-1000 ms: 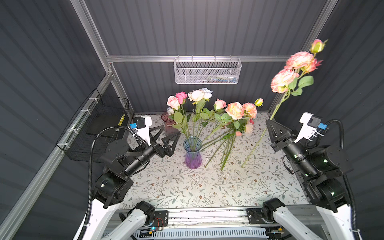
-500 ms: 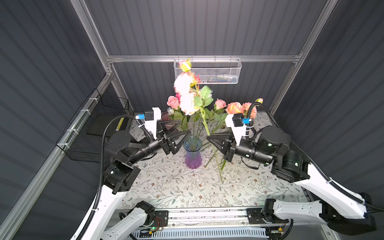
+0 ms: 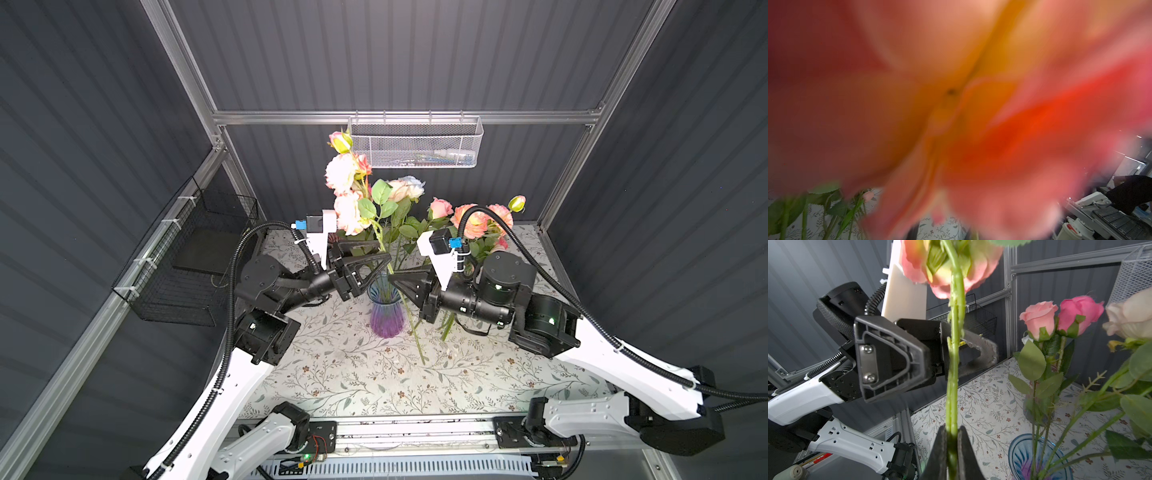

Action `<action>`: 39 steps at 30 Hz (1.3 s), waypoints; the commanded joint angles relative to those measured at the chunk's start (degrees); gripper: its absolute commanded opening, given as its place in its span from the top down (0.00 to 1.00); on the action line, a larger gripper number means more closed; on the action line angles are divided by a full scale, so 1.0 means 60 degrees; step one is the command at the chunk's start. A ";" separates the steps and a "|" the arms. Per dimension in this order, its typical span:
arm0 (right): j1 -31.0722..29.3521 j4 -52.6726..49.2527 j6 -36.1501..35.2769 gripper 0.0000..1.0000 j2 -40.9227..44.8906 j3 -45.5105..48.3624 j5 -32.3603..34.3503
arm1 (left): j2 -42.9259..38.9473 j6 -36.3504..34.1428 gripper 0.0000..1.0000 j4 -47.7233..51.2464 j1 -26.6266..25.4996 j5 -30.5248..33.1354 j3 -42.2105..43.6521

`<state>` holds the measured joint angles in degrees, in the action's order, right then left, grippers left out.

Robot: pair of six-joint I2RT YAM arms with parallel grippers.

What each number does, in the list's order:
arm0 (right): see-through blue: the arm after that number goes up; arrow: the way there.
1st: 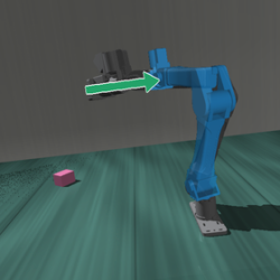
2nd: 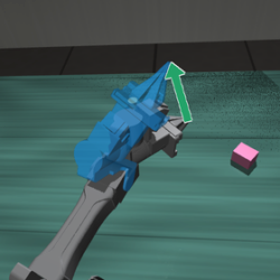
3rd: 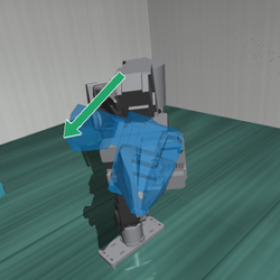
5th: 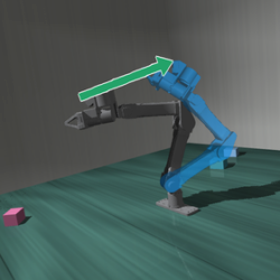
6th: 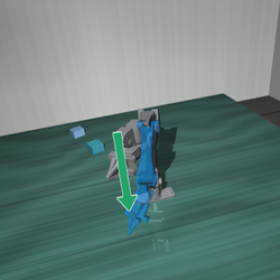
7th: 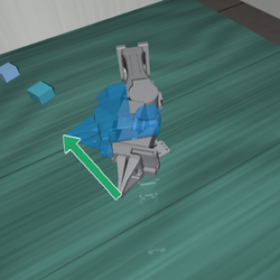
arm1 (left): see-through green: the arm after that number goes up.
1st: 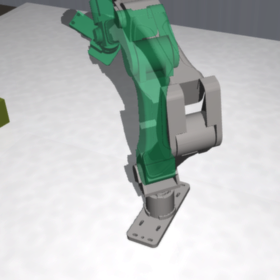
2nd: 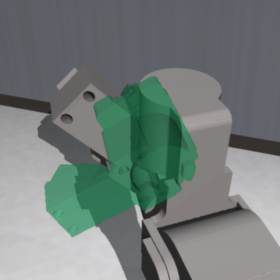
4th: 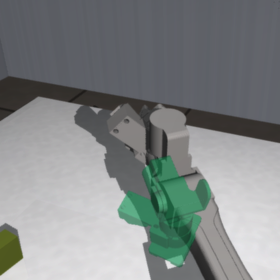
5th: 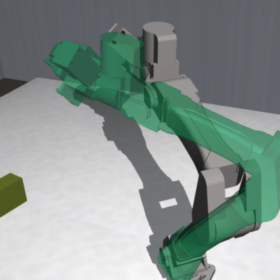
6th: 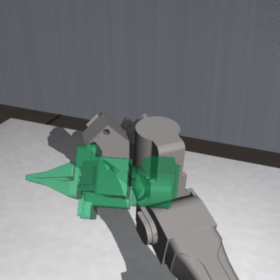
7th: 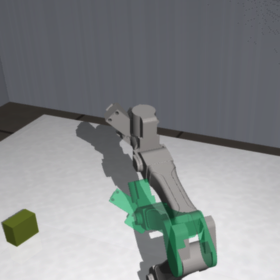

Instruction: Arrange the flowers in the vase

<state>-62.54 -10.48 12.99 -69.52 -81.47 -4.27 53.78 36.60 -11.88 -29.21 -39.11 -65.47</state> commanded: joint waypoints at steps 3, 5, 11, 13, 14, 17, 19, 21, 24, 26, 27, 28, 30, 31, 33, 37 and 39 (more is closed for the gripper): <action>-0.0048 0.0157 0.0145 1.00 -0.0249 -0.0367 -0.0049 | 0.0042 0.0302 0.56 -0.0706 0.0020 -0.0350 0.0058; -0.0048 0.0083 0.0149 1.00 -0.0265 -0.0356 0.0023 | 0.0038 0.0288 0.68 -0.0659 0.0020 -0.0344 0.0024; -0.0043 -0.0116 0.0140 0.75 0.0074 -0.0041 0.0428 | 0.0016 -0.0281 1.00 0.0156 0.0020 -0.0112 -0.0311; -0.0033 -0.0176 0.0106 0.66 0.0288 0.0106 0.0566 | 0.0016 -0.0576 1.00 0.0547 0.0020 -0.0008 -0.0492; -0.0023 -0.0235 0.0083 0.60 0.0438 0.0218 0.0645 | 0.0018 -0.0786 1.00 0.0761 0.0020 0.0049 -0.0626; -0.0034 -0.0368 -0.0075 0.52 0.0980 0.0484 0.0921 | 0.0022 -0.1696 1.00 0.1646 0.0020 0.0426 -0.1180; -0.0031 -0.0466 -0.0185 0.51 0.1441 0.0609 0.1144 | 0.0095 -0.2515 1.00 0.2345 0.0020 0.0768 -0.1751; -0.0025 -0.0593 -0.0253 0.50 0.1738 0.0674 0.1401 | 0.0234 -0.3297 1.00 0.2904 0.0020 0.1114 -0.2373; -0.0034 -0.0677 -0.0298 0.50 0.2065 0.0779 0.1637 | 0.0609 -0.4277 1.00 0.3612 0.0027 0.1592 -0.3481; -0.0030 -0.0670 -0.0329 0.50 0.2220 0.0848 0.1723 | 0.0865 -0.4765 1.00 0.3882 0.0020 0.1778 -0.3949; -0.0035 -0.0702 -0.0349 0.50 0.2278 0.0861 0.1773 | 0.0991 -0.4987 1.00 0.3945 0.0020 0.1912 -0.4088; -0.0035 -0.0714 -0.0363 0.50 0.2333 0.0882 0.1813 | 0.1080 -0.5180 1.00 0.3944 0.0020 0.2084 -0.4142; -0.0026 -0.0723 -0.0365 0.50 0.2423 0.0939 0.1902 | 0.1283 -0.5556 1.00 0.3844 0.0020 0.2455 -0.4119; -0.0027 -0.0742 -0.0370 0.50 0.2452 0.0961 0.1919 | 0.1410 -0.5674 1.00 0.3781 0.0020 0.2565 -0.4117; -0.0024 -0.0783 -0.0365 0.50 0.2502 0.0966 0.1986 | 0.1699 -0.5819 1.00 0.3459 0.0020 0.2725 -0.4040; -0.0033 -0.0882 -0.0342 0.52 0.2555 0.0944 0.2028 | 0.2132 -0.5805 1.00 0.2421 0.0020 0.2987 -0.3758; -0.0031 -0.0943 -0.0295 0.52 0.2588 0.0940 0.2023 | 0.2367 -0.5794 1.00 0.2041 0.0020 0.3144 -0.3663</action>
<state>-62.78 -15.31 11.49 -54.92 -75.96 6.87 67.11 3.77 5.43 -28.95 -22.74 -88.27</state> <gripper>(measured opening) 0.481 0.080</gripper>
